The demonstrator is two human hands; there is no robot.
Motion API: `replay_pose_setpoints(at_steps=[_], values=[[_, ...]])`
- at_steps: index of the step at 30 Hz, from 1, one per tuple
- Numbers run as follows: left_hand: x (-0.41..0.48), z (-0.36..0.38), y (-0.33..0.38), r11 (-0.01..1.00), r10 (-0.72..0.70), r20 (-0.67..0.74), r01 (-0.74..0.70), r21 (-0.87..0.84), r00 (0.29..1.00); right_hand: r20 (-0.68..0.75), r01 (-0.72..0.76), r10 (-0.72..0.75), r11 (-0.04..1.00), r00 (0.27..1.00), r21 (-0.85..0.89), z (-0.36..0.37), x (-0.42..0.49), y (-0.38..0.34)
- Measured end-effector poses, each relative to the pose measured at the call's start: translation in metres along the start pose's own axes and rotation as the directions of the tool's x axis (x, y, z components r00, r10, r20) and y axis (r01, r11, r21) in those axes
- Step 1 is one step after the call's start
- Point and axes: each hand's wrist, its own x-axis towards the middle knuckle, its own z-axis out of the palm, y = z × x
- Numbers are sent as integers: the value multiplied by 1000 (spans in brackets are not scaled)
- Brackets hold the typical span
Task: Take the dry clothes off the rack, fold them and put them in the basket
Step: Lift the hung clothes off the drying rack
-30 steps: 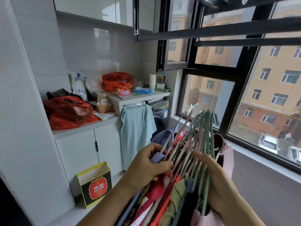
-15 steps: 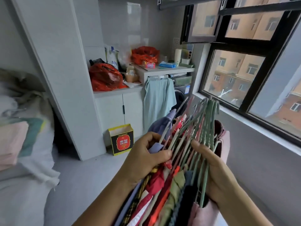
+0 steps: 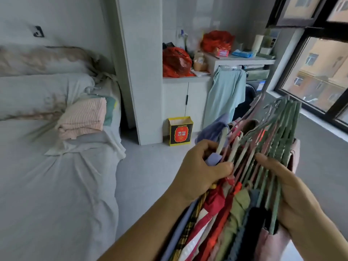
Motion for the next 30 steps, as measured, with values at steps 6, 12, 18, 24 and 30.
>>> replay_pose_setpoints(at_steps=[6,12,18,24,30], values=[[-94,-46,15,999,41,-28,-40,24,999,-9,-31,30,998,999,-47,45,-63,55],[-198,-73,35,994,59,-136,-46,96,989,138,-66,69,997,988,-25,91,-138,96],[-319,-92,53,993,91,-227,-71,95,970,142,42,-22,990,990,-137,122,-233,145],[-444,-128,73,996,66,-318,-42,83,946,269,-75,106,989,957,-125,172,-318,196],[-553,-199,83,993,76,-470,-24,114,879,472,-166,199,980,859,-110,259,-385,258]])
